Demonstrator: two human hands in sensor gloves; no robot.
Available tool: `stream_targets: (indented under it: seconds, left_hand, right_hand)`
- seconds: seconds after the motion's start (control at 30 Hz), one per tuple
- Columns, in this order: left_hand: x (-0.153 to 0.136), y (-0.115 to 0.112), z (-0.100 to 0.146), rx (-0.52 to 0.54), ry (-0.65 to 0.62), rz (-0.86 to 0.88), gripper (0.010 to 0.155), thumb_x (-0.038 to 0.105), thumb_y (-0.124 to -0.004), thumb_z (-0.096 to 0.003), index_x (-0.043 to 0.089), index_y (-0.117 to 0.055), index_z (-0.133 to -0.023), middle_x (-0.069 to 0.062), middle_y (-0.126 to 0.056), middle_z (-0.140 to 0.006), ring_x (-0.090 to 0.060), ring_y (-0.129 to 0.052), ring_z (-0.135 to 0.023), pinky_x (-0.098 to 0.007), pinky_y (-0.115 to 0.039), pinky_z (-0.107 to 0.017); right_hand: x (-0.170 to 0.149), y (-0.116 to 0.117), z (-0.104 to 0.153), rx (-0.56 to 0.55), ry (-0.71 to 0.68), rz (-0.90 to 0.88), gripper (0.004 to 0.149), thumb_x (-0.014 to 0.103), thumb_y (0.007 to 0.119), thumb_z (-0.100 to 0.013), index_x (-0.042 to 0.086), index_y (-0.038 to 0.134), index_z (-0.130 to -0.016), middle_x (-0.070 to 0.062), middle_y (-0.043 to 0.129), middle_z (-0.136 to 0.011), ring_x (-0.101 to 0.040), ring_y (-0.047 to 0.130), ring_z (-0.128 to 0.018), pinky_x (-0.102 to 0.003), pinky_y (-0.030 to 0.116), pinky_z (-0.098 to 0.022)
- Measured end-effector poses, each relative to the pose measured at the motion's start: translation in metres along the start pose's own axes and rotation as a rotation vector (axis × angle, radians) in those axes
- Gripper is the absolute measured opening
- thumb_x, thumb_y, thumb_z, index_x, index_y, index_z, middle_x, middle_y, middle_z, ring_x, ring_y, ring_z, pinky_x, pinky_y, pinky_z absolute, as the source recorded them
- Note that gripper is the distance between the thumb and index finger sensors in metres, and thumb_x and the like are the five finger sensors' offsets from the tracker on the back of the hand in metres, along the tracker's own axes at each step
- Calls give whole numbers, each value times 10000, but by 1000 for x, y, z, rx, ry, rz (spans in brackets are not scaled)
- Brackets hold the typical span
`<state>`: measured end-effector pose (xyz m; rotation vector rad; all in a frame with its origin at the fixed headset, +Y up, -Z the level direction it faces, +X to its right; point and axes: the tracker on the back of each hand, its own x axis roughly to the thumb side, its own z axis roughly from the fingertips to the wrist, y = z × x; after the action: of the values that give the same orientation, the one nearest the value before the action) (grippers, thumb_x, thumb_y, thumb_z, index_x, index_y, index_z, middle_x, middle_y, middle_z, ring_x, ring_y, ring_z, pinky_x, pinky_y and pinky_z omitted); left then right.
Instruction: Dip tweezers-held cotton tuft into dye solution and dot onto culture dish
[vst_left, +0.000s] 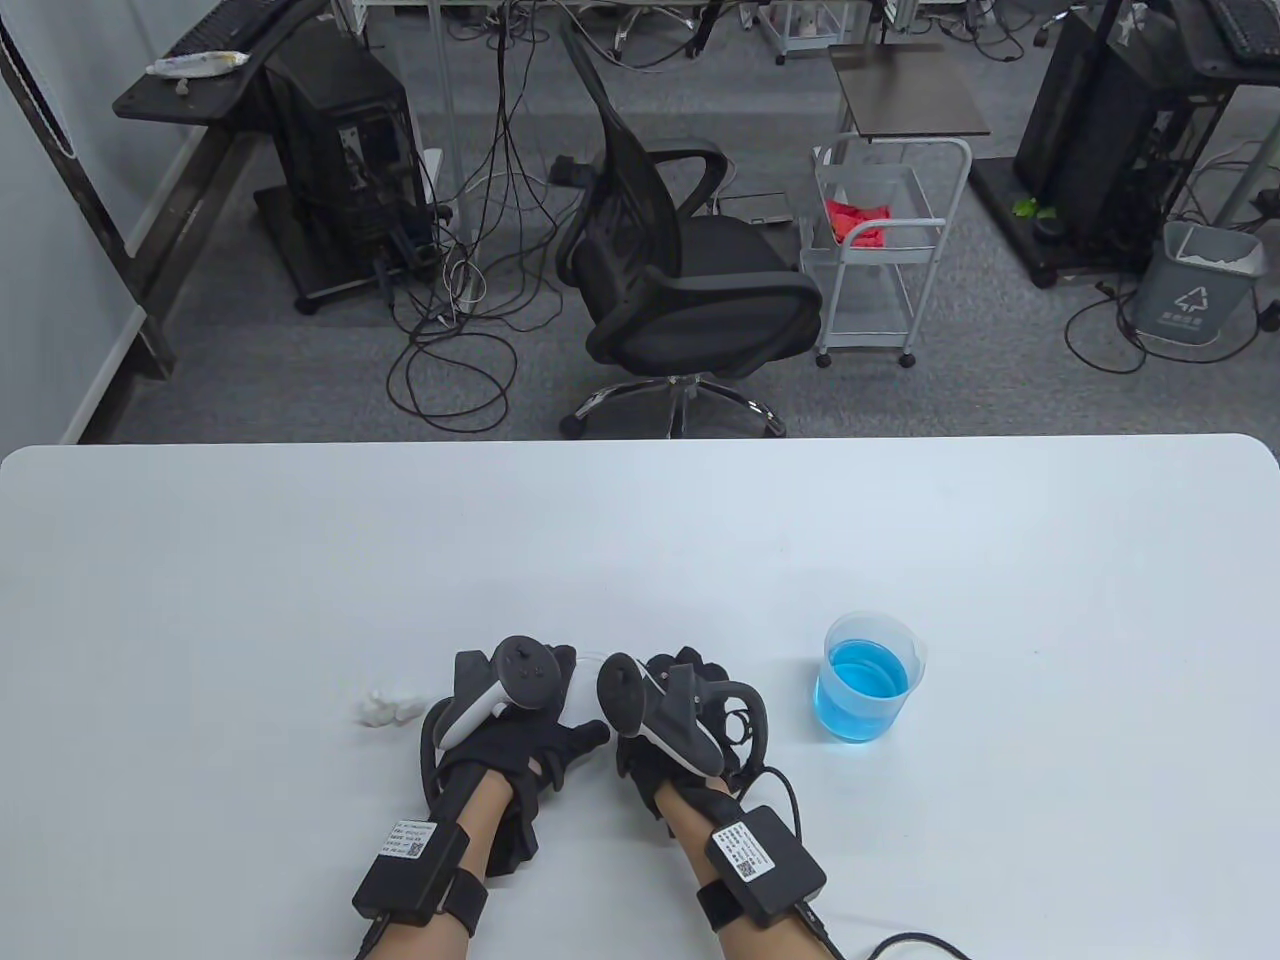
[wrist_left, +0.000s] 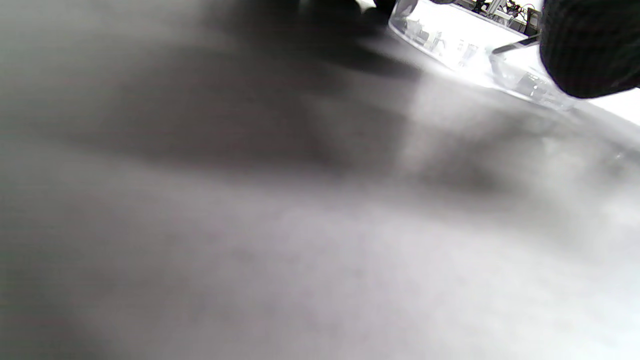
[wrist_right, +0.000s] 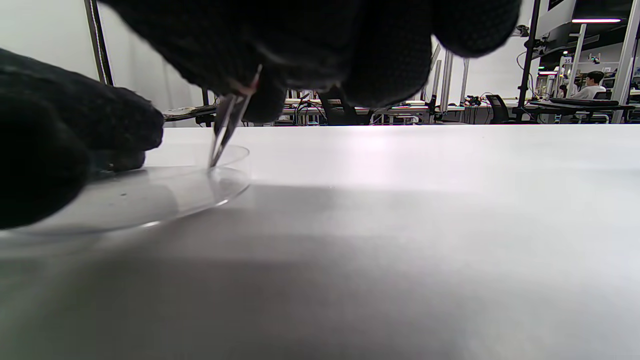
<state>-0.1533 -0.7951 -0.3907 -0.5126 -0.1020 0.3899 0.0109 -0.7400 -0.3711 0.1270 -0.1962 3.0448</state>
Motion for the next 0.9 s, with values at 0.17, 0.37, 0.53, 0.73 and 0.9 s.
stream_targets:
  seconds: [0.17, 0.37, 0.53, 0.73, 0.9]
  left_hand:
    - [0, 0, 0, 0, 0, 0, 942, 751, -678, -446, 392, -119, -1113, 111, -109, -1189, -213, -101, -1161, -449, -208, -809]
    - [0, 0, 0, 0, 0, 1, 946, 750, -680, -446, 388, -118, -1115, 111, -107, -1189, -215, -101, -1160, -450, -207, -809]
    - [0, 0, 0, -1, 0, 1, 946, 750, -679, -445, 389, -117, -1114, 112, -106, -1188, -213, -100, -1160, -448, -206, -810]
    - [0, 0, 0, 0, -1, 4, 945, 749, -681, -445, 389, -119, -1114, 112, -108, -1188, -212, -100, -1160, -449, -206, -809]
    - [0, 0, 0, 0, -1, 5, 946, 750, -681, -443, 390, -119, -1114, 112, -108, -1188, -212, -99, -1160, -449, -205, -809]
  right_hand:
    - [1, 2, -1, 4, 0, -1, 336, 285, 867, -422, 207, 961, -736, -2, 953, -492, -236, 922, -638, -573, 671, -572]
    - [3, 4, -2, -3, -3, -6, 337, 285, 867, -423, 207, 960, -737, -2, 952, -494, -237, 922, -638, -573, 670, -573]
    - [3, 5, -3, -9, -4, -9, 336, 283, 869, -422, 207, 961, -736, -4, 953, -493, -238, 921, -638, -574, 669, -572]
    - [2, 6, -3, -15, -14, -41, 336, 281, 868, -422, 206, 961, -736, -5, 952, -496, -239, 919, -642, -576, 667, -573]
    - [2, 8, -4, 8, -5, -33, 341, 281, 860, -426, 208, 952, -746, -6, 950, -505, -241, 915, -651, -576, 666, -575]
